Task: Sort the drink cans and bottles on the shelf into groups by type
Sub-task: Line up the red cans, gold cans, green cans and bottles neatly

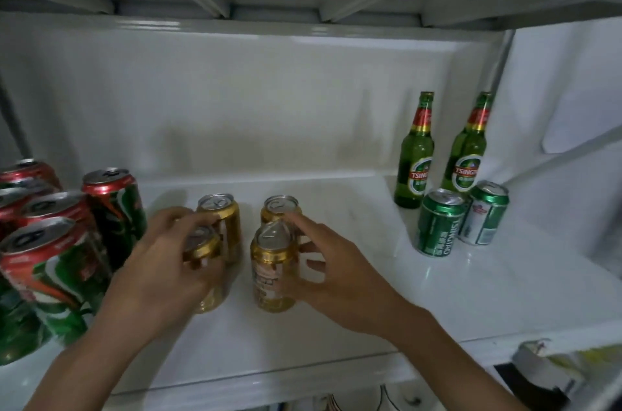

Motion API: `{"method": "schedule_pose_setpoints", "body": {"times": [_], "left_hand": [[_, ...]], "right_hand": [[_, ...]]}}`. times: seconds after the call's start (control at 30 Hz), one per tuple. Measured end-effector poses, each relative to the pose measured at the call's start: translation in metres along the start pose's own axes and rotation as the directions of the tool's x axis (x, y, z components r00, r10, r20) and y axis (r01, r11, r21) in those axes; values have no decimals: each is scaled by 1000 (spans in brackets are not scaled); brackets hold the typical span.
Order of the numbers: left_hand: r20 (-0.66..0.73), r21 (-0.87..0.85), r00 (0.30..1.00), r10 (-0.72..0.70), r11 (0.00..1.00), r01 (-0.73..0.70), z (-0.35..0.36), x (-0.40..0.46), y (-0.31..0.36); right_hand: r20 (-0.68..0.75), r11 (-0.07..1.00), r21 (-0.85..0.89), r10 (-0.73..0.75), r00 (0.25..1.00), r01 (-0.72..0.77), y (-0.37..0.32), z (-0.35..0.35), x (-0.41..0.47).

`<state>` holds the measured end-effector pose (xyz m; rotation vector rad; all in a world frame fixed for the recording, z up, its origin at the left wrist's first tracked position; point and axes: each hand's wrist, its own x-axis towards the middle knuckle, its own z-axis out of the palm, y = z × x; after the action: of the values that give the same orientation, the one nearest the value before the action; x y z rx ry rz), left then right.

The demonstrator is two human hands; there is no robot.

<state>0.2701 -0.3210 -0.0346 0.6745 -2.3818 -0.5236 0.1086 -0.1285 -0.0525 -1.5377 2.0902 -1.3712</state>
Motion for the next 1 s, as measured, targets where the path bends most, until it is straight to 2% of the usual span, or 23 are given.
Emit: {"method": "schedule_pose_setpoints", "body": {"times": [0.07,0.13,0.23,0.3,0.33,0.4,0.5,0.6,0.7,0.83,1.0], "left_hand": [[-125,27,988,96,995,-93,-3,5,20],[-232,-1,943,238,970,-244,-3,10,51],[-233,-129,899,371,904,-407,14,13,108],[-202,-159,872,446,864,-478,38,13,142],[-180,-168,866,466,853,-494,53,14,156],[-116,-211,886,449,861,-463,85,18,181],[20,-272,934,357,901,-339,136,29,210],[109,-305,954,280,923,-236,181,44,236],[172,-313,958,231,934,-169,218,55,253],[178,-324,971,161,941,-96,244,61,257],[121,-326,984,133,941,-87,255,60,256]], "right_hand": [[-94,1000,8,-4,996,4,4,-23,-14],[-310,1000,11,-12,951,17,12,-57,-27],[-614,998,-55,-9,789,-32,31,-122,-47],[-723,991,-77,18,691,-107,53,-166,-59],[-744,986,-64,57,666,-156,65,-186,-64],[-722,965,-52,143,676,-259,91,-219,-73],[-629,924,-118,214,747,-364,127,-252,-77],[-521,914,-136,262,812,-382,150,-269,-71],[-434,940,-91,260,862,-330,160,-276,-59],[-343,965,9,250,905,-263,172,-277,-40],[-371,964,-50,224,901,-260,184,-280,-35]]}}
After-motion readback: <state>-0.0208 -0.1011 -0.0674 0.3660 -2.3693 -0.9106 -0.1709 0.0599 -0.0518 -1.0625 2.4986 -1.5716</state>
